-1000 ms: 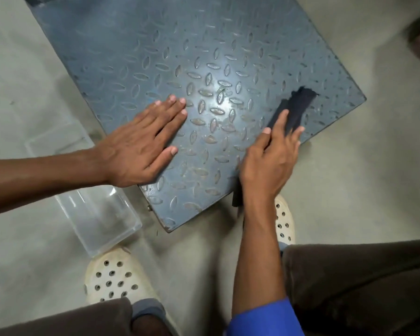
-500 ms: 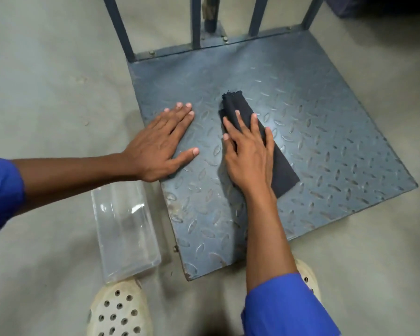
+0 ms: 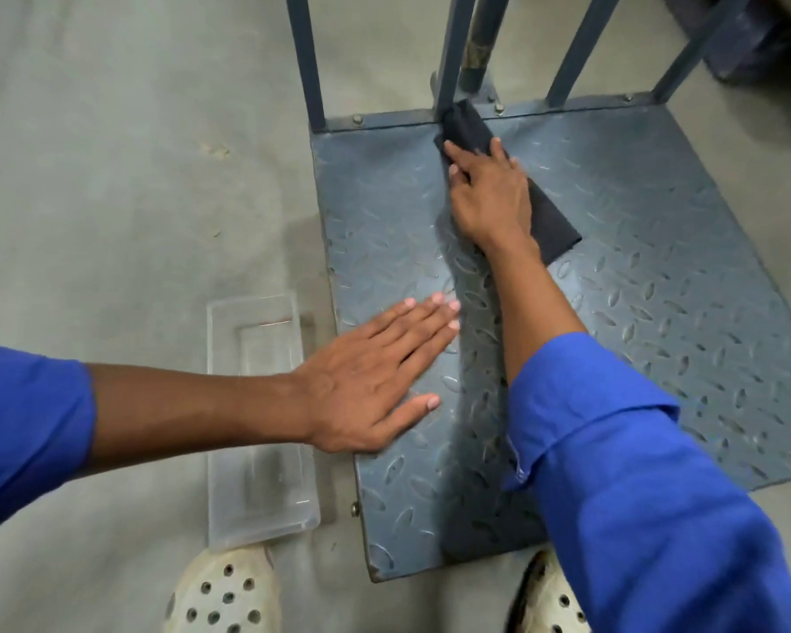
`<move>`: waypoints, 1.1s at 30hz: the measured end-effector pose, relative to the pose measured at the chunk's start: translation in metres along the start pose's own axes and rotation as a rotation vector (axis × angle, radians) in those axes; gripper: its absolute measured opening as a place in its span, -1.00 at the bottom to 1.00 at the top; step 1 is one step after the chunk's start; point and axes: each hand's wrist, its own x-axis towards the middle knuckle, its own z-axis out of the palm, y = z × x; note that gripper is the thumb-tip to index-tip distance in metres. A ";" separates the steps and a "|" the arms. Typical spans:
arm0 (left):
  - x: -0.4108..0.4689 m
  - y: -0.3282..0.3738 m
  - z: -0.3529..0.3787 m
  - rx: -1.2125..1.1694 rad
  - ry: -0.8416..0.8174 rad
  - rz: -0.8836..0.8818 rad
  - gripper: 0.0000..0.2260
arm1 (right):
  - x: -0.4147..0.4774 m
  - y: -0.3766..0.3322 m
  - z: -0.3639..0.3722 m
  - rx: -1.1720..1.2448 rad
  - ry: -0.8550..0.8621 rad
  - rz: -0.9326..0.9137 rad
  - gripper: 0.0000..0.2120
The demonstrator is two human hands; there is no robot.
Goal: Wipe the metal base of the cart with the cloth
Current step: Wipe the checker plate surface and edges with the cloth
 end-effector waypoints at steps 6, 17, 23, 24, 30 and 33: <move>0.000 0.006 -0.004 -0.005 -0.061 0.097 -0.35 | -0.001 -0.038 0.012 0.116 -0.329 -0.379 -0.59; 0.005 0.020 -0.002 -0.065 -0.075 0.249 -0.39 | -0.012 -0.090 0.018 0.049 -0.399 -0.477 -0.54; 0.004 0.018 -0.003 -0.056 -0.053 0.248 -0.39 | -0.015 -0.052 0.004 -0.044 -0.079 -0.111 -0.43; 0.004 0.019 -0.002 -0.054 -0.049 0.242 -0.39 | -0.019 -0.043 0.008 -0.131 -0.032 -0.012 -0.43; 0.003 0.020 -0.006 -0.031 -0.004 0.252 -0.67 | -0.054 -0.108 0.034 -0.014 -0.196 -0.342 -0.36; 0.002 0.017 -0.009 -0.056 0.038 0.255 -0.71 | -0.064 -0.123 0.021 0.086 -0.300 -0.441 -0.34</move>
